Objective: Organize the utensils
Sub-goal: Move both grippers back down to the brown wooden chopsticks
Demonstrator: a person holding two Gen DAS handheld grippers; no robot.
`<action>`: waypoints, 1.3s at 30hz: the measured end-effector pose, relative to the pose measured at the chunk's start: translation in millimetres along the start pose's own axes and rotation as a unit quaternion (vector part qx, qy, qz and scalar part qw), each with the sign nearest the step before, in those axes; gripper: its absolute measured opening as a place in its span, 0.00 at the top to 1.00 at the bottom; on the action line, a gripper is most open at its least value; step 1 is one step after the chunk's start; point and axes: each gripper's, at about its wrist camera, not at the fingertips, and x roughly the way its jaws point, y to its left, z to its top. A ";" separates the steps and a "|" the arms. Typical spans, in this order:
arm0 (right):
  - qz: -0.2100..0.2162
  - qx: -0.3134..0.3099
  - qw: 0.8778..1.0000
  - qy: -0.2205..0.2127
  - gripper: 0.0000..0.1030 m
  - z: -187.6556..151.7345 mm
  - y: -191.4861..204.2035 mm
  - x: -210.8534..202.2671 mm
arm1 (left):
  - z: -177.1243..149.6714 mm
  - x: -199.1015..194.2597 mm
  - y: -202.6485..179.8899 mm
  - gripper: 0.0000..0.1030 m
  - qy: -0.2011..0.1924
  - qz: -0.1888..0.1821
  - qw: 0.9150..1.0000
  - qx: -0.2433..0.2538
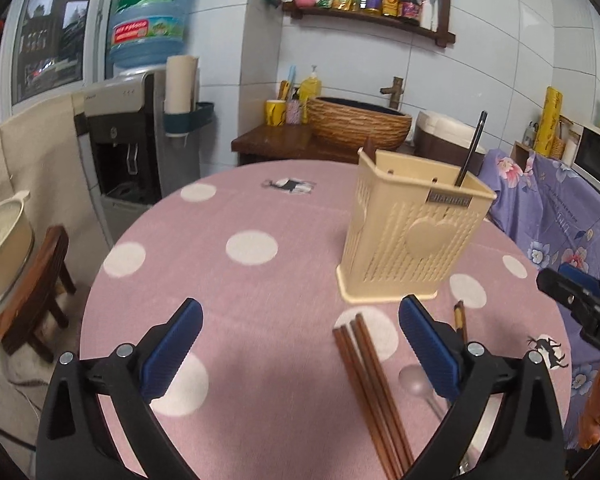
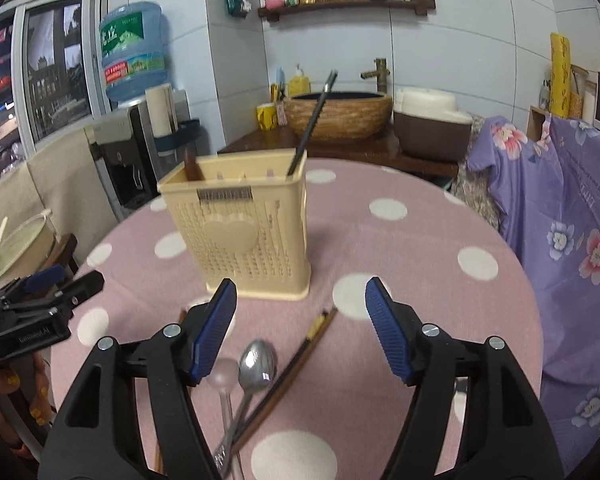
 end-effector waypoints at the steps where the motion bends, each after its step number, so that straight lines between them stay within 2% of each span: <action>1: -0.004 0.000 1.000 0.010 0.35 -8.1 0.6 2.8 | -5.3 0.4 0.6 0.05 0.005 0.000 1.000 -0.001; 6: -0.007 0.018 0.999 0.047 0.35 -37.7 -4.0 15.4 | -31.0 5.5 6.2 0.05 0.036 0.001 0.999 -0.010; 9: -0.014 0.029 0.997 0.066 0.35 -51.6 -10.3 22.9 | -42.6 8.2 9.9 0.10 0.050 0.000 0.999 -0.015; 15: -0.020 0.042 0.994 0.099 0.35 -66.9 -17.9 37.0 | -54.1 16.1 12.2 0.28 0.076 -0.011 0.997 -0.020; 17: -0.015 0.045 0.993 0.110 0.37 -67.8 -19.5 41.9 | -56.2 17.6 9.9 0.36 0.081 -0.016 0.996 -0.018; 20: -0.015 0.047 0.991 0.122 0.41 -67.6 -18.7 50.9 | -58.9 19.5 5.9 0.42 0.086 -0.022 0.996 -0.012; 24: -0.001 0.048 0.989 0.139 0.42 -70.6 -11.1 58.0 | -62.7 21.8 2.7 0.44 0.093 -0.028 0.995 -0.010; 28: -0.002 0.043 0.987 0.157 0.48 -75.0 -2.3 66.4 | -64.9 23.8 0.4 0.45 0.098 -0.031 0.995 -0.010; 31: -0.001 0.049 0.985 0.164 0.49 -75.3 1.0 70.0 | -64.7 23.7 -2.3 0.45 0.099 -0.033 0.995 -0.007; 34: -0.001 0.052 0.984 0.173 0.55 -72.4 4.7 72.2 | -64.8 24.0 -4.3 0.45 0.099 -0.033 0.995 -0.005; 39: -0.001 0.052 0.982 0.181 0.58 -72.2 0.1 72.3 | -65.2 24.1 -7.3 0.45 0.100 -0.035 0.994 -0.001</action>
